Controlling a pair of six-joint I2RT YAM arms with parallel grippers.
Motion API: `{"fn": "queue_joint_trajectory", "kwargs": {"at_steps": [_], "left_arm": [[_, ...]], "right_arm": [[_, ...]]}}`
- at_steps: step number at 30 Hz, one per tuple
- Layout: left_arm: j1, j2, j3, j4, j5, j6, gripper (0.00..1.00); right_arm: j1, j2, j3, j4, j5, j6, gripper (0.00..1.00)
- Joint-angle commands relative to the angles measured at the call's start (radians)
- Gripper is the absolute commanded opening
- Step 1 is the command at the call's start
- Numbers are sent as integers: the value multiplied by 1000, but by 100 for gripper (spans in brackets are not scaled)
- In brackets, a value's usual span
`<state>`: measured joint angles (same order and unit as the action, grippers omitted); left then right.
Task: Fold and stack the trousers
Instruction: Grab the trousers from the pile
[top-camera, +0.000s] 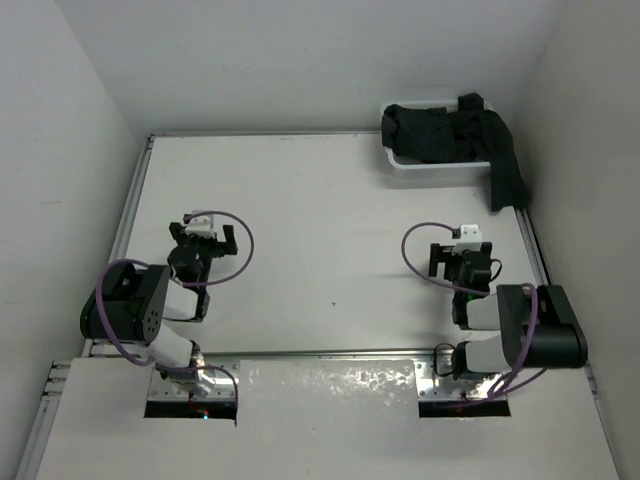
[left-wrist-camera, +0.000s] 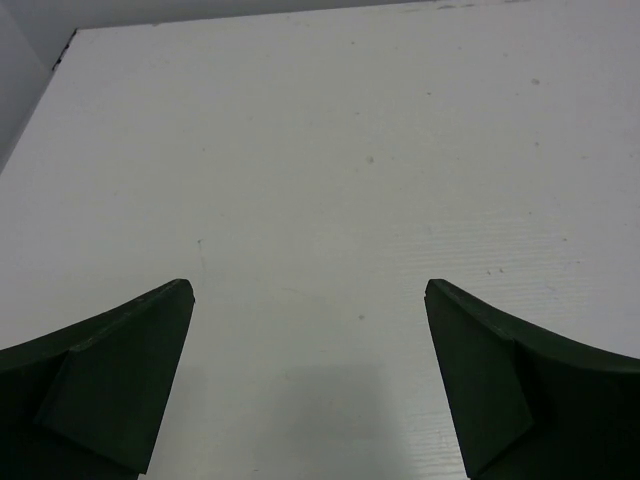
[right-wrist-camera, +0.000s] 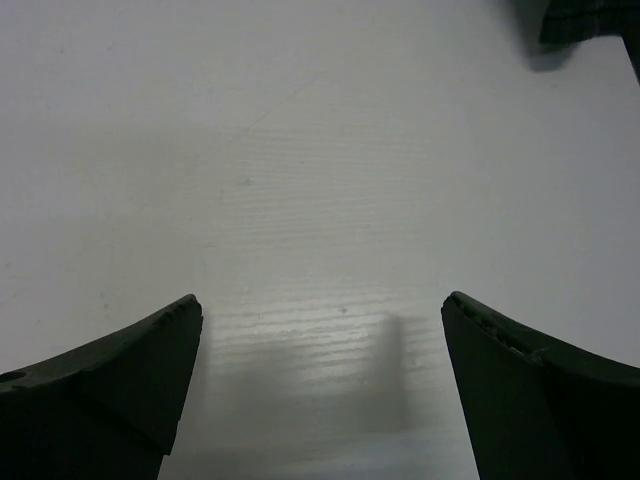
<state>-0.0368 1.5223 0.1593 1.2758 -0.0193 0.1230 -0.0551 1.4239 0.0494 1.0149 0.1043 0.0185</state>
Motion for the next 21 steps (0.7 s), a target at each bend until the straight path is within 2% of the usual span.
{"fn": "queue_joint_trajectory", "kwargs": {"at_steps": [1,3,6,7,8,9,10,11,12,13,14,15,16,17,18,19,21], "left_arm": [[3,-8,14,66,-27,-11,100],[2,-5,28,45,-76,-26,100],[-8,-16,28,66,-82,-20,100],[-6,-57,46,-2,-73,-14,100],[-6,-117,174,-144,-7,-3,99],[-8,-178,274,-513,89,45,100],[-8,-172,390,-703,210,216,100],[-11,-148,622,-878,404,293,100],[-20,-96,711,-1149,427,344,100],[-44,-79,780,-1217,400,363,100],[-60,-65,852,-1272,281,365,100],[-78,-39,880,-1326,236,416,100],[-81,-25,908,-1361,199,446,100],[-84,-13,955,-1409,130,455,100],[-84,11,974,-1429,99,451,100],[-84,22,993,-1449,61,452,100],[-86,41,1026,-1500,62,452,100]], "right_arm": [[5,-135,160,-247,12,15,99],[5,-221,255,-466,-20,41,99],[5,-220,507,-684,-107,83,99],[3,-197,655,-729,-167,78,98],[3,-166,737,-765,-231,75,83],[1,-127,815,-838,-373,63,56],[3,-27,983,-880,-399,70,27],[3,30,1071,-930,-390,98,11],[3,93,1146,-1025,-385,156,23],[3,224,1313,-1083,-341,167,43],[3,292,1399,-1139,-325,173,60],[3,363,1572,-1236,-313,207,69],[3,504,1656,-1280,-260,233,74],[3,574,1746,-1321,-253,251,77],[4,648,1926,-1384,-249,270,80],[6,788,2008,-1412,-244,276,81],[15,904,2210,-1478,-220,287,82]]}}
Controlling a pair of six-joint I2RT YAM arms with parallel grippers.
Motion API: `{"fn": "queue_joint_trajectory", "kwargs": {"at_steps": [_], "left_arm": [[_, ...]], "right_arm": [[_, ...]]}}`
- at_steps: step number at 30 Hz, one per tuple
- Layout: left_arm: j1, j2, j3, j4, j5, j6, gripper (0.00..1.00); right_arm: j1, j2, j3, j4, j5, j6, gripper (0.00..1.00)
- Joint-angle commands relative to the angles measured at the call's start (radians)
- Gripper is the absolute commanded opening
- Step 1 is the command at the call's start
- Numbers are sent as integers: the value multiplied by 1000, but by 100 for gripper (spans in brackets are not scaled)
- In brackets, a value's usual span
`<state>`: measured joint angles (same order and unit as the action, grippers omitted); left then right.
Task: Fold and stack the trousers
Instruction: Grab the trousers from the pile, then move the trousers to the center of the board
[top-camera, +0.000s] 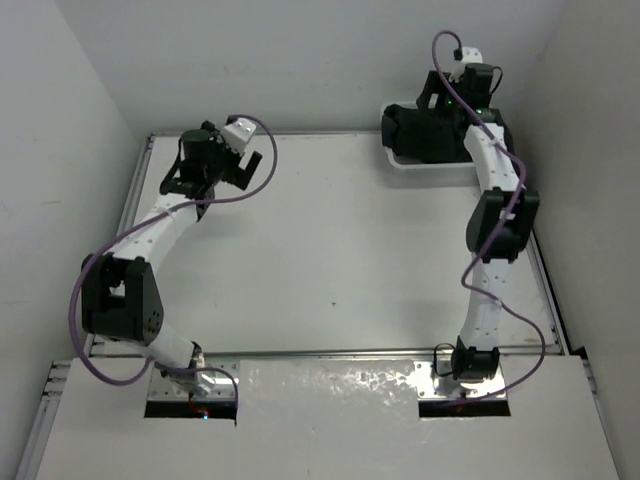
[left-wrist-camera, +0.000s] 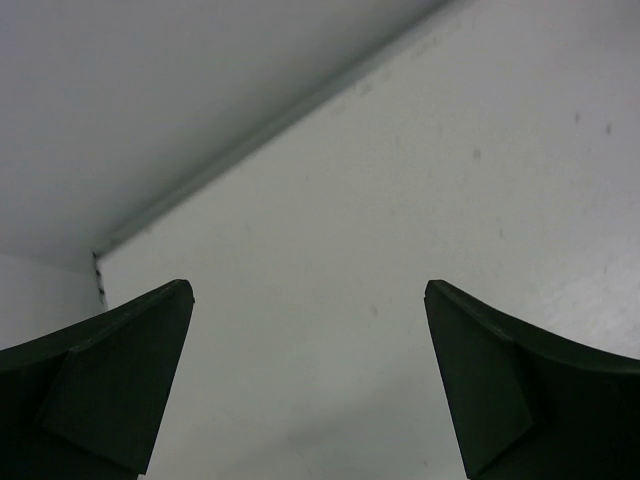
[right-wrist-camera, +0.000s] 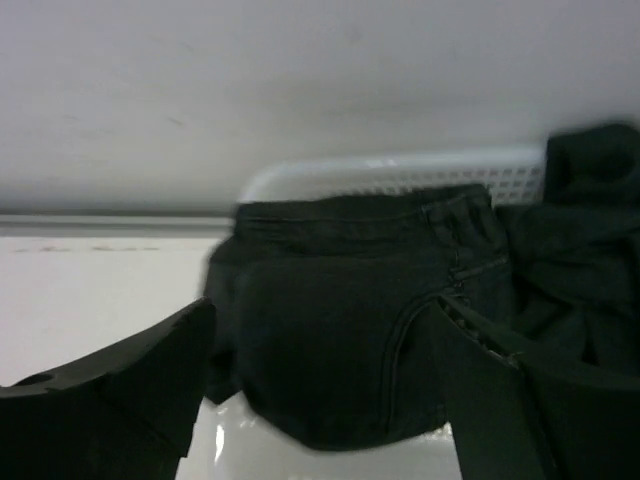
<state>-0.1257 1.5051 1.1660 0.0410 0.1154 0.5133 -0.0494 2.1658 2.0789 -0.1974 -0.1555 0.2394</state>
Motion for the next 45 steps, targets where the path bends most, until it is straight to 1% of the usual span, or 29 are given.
{"fn": "queue_joint_trajectory", "kwargs": {"at_steps": [1,2,3,5,6,7,8,9,10,12,13,14,15,19,24,25,28,31,33,35,39,42,43,45], "left_arm": [[1,58,21,-268,-74,51,100],[1,58,21,-276,-63,45,100],[0,60,21,-285,-53,36,100],[0,60,18,-302,-23,30,100],[0,61,17,-305,-19,21,100],[0,63,15,-306,-19,16,100],[0,66,14,-306,-19,13,100],[0,69,14,-306,-22,7,100],[0,72,15,-306,-22,5,100],[0,75,18,-306,-20,5,99],[0,76,21,-303,-19,7,99],[0,76,23,-302,-20,5,99],[0,75,23,-299,-26,10,99],[0,53,5,-288,-46,30,98],[0,30,-28,-273,-51,28,98],[0,24,-29,-270,-48,25,98],[0,11,-37,-260,-33,14,98],[0,-2,-39,-253,-19,-2,98],[0,-12,-39,-245,-7,-16,98],[0,-20,-35,-242,3,-44,99],[0,-42,-19,-236,27,-107,99],[0,-54,4,-242,53,-160,99],[0,-54,15,-248,59,-183,99],[0,-51,58,-272,64,-203,99]], "right_arm": [[10,204,205,-270,72,70,85],[10,236,202,-236,82,77,88],[10,233,141,-200,82,87,92],[11,217,60,-95,37,115,92],[13,216,23,-79,25,121,92],[16,226,24,-76,21,124,90],[20,236,38,-94,17,126,85],[20,264,71,-105,14,132,70],[25,276,84,-109,10,138,59],[28,285,81,-80,-15,152,43],[29,282,73,-65,-21,152,19],[31,278,66,-44,-22,153,4],[29,263,52,-39,-4,156,0],[29,184,41,28,25,126,0],[29,63,84,102,31,104,0],[29,7,83,142,27,106,0],[29,-85,60,205,17,109,0],[29,-248,14,286,2,94,0],[31,-311,3,314,-10,90,0],[33,-404,-5,358,-44,90,0],[48,-540,6,438,-101,98,0],[95,-635,12,506,-162,133,0],[106,-655,10,562,-177,165,0],[144,-696,24,623,-208,199,0]]}}
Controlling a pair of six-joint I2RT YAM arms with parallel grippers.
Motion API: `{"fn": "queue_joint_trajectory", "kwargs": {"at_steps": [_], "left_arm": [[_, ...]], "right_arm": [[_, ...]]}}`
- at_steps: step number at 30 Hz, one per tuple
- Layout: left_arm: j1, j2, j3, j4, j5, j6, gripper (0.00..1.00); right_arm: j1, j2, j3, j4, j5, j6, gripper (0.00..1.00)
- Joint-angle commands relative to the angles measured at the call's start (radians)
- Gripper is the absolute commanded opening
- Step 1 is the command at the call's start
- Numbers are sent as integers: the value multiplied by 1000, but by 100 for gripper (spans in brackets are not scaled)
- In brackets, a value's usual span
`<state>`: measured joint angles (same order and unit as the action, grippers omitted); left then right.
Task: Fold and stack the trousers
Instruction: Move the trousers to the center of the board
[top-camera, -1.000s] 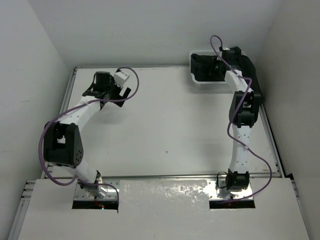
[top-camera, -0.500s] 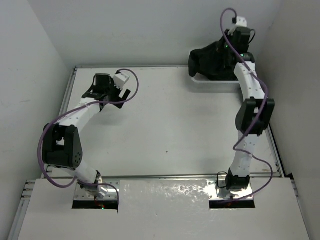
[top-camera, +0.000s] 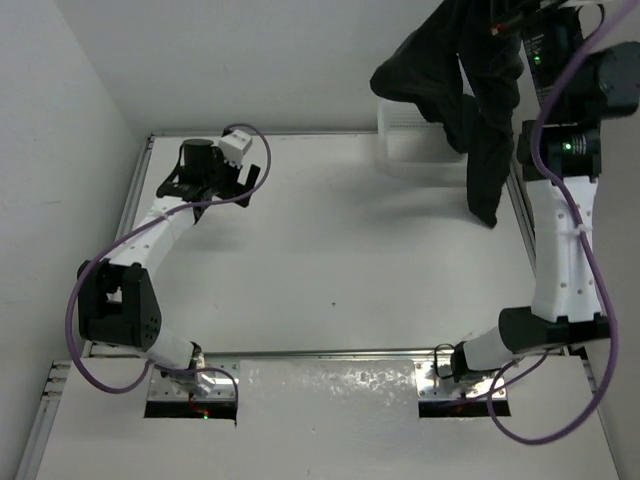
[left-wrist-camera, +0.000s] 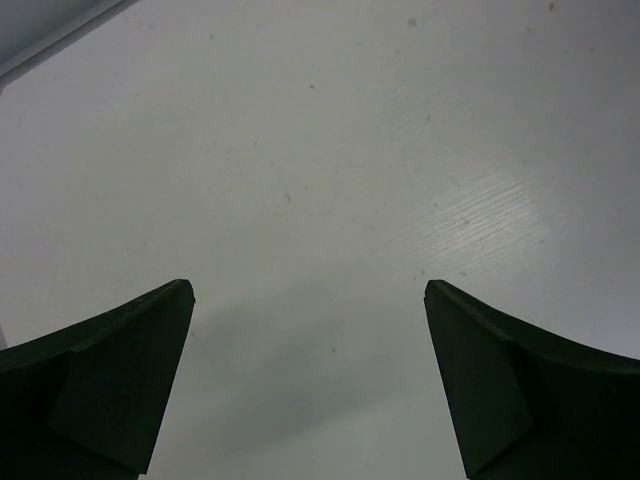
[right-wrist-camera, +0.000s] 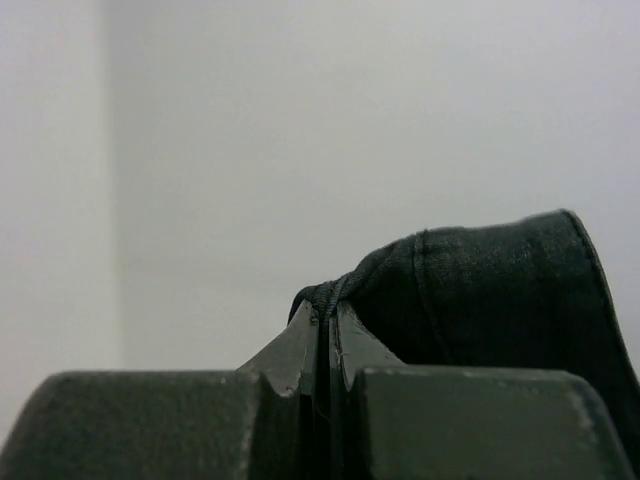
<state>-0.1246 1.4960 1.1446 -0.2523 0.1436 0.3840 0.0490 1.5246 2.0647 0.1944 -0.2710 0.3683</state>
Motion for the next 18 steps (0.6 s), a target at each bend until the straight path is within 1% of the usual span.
{"fn": "queue_joint_trajectory", "kwargs": {"at_steps": [1,3,4,5,6,7,8,9,10,11,12,13,15,17,18], "left_arm": [[3,-40,96,13,36,-85,99],[23,-36,154,-2,42,-103,99],[40,-31,174,-4,53,-131,99],[60,-26,223,-8,106,-152,99],[116,-5,257,-25,137,-213,99],[159,13,295,-42,166,-244,99],[192,38,393,-97,221,-276,99],[247,96,453,-141,240,-313,96],[264,128,571,-186,243,-313,95],[275,180,622,-277,226,-307,94],[292,196,665,-310,218,-298,93],[301,202,705,-327,214,-293,93],[327,193,711,-332,212,-295,93],[347,170,715,-309,221,-298,93],[371,164,719,-306,223,-300,93]], "right_arm": [[63,-58,67,250,-103,108,0],[112,-43,112,284,-120,156,0],[132,-32,162,289,-119,164,0],[175,-17,185,293,-119,170,0],[199,20,228,298,-111,169,0],[225,40,245,298,-102,167,0],[280,60,258,297,-94,158,0],[311,104,279,275,-67,118,0],[346,126,281,260,-53,89,0],[406,146,276,252,-37,63,0],[428,166,253,223,-16,25,0],[443,196,230,211,45,21,0],[460,222,154,173,108,32,0],[472,268,114,114,182,37,0],[479,279,60,47,206,38,0]]}}
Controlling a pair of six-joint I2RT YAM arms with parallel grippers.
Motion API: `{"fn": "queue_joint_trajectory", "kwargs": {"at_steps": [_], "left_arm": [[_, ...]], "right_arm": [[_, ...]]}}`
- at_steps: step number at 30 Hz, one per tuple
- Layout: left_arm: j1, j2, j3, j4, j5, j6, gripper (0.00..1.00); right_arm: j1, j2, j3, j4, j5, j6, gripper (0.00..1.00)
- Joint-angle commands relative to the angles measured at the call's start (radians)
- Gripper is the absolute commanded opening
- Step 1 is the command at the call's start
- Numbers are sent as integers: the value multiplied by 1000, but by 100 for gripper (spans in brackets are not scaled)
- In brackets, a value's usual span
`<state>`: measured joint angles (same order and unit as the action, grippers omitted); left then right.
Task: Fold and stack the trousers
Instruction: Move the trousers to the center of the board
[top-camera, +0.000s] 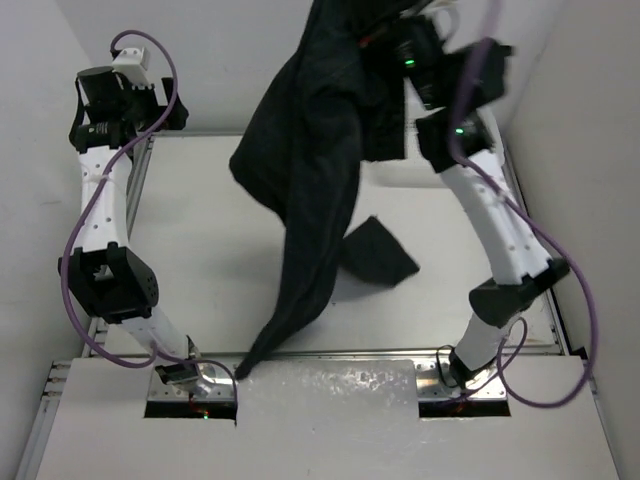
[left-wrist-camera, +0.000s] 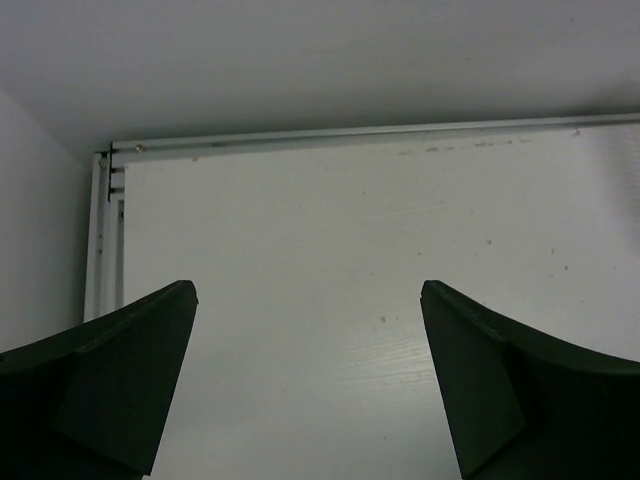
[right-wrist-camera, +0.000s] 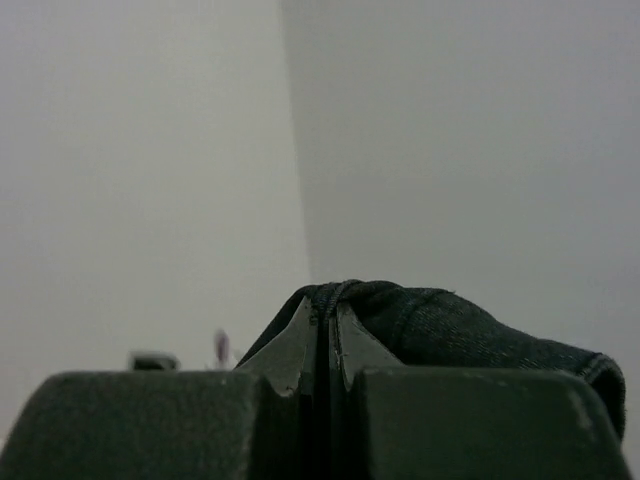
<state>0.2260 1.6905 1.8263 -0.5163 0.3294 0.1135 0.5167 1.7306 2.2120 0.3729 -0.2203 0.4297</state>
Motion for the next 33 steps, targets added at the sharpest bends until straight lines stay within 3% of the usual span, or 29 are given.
{"fn": "queue_joint_trajectory", "kwargs": {"at_steps": [1,4,5,6,7,8,9,10,12,13,14,17,19,20,21,23,24,26,27,30,33], "left_arm": [[29,-34,53,-41,40,-26,93],[36,-40,88,-73,77,58,88],[20,-41,93,-117,89,89,81],[-26,-45,96,-189,64,171,74],[-27,-45,87,-235,30,226,74],[-104,-55,68,-278,-11,292,70],[-152,-64,35,-322,-57,430,70],[-203,-98,-72,-402,-120,493,70],[-342,-147,-203,-480,-121,645,70],[-379,-178,-337,-525,-89,672,70],[-448,-245,-402,-534,-76,690,71],[-604,-369,-609,-574,-55,729,74],[-672,-431,-706,-629,-21,738,78],[-723,-448,-729,-645,-6,755,80],[-743,-462,-769,-656,9,758,82],[-804,-480,-792,-677,69,758,87],[-813,-479,-798,-685,101,752,89],[-821,-462,-800,-692,207,741,95],[-823,-454,-809,-694,221,750,96],[-826,-433,-844,-667,165,796,100],[-866,-420,-860,-546,96,783,100]], "right_arm": [[23,79,-125,-156,180,-25,0],[77,122,-245,-254,303,-52,0],[89,167,-251,-297,356,-52,0],[89,219,-255,-433,389,-43,0],[89,219,-250,-434,389,-43,0],[89,268,-242,-506,398,-72,4],[89,289,-230,-537,395,-91,15],[88,308,-224,-566,378,-104,42],[86,345,-200,-632,267,-170,59],[86,348,-198,-650,237,-183,81],[86,346,-198,-684,225,-193,87],[80,316,-237,-732,237,-206,87],[54,282,-284,-730,245,-183,79],[40,273,-337,-714,237,-134,54],[25,267,-359,-706,225,-103,40],[-17,279,-380,-692,184,-27,23],[-29,294,-371,-690,167,-4,22],[-50,351,-345,-690,145,42,38],[-52,374,-313,-692,141,56,56],[-58,455,-284,-645,108,125,77],[-66,529,-284,-582,107,220,86]]}}
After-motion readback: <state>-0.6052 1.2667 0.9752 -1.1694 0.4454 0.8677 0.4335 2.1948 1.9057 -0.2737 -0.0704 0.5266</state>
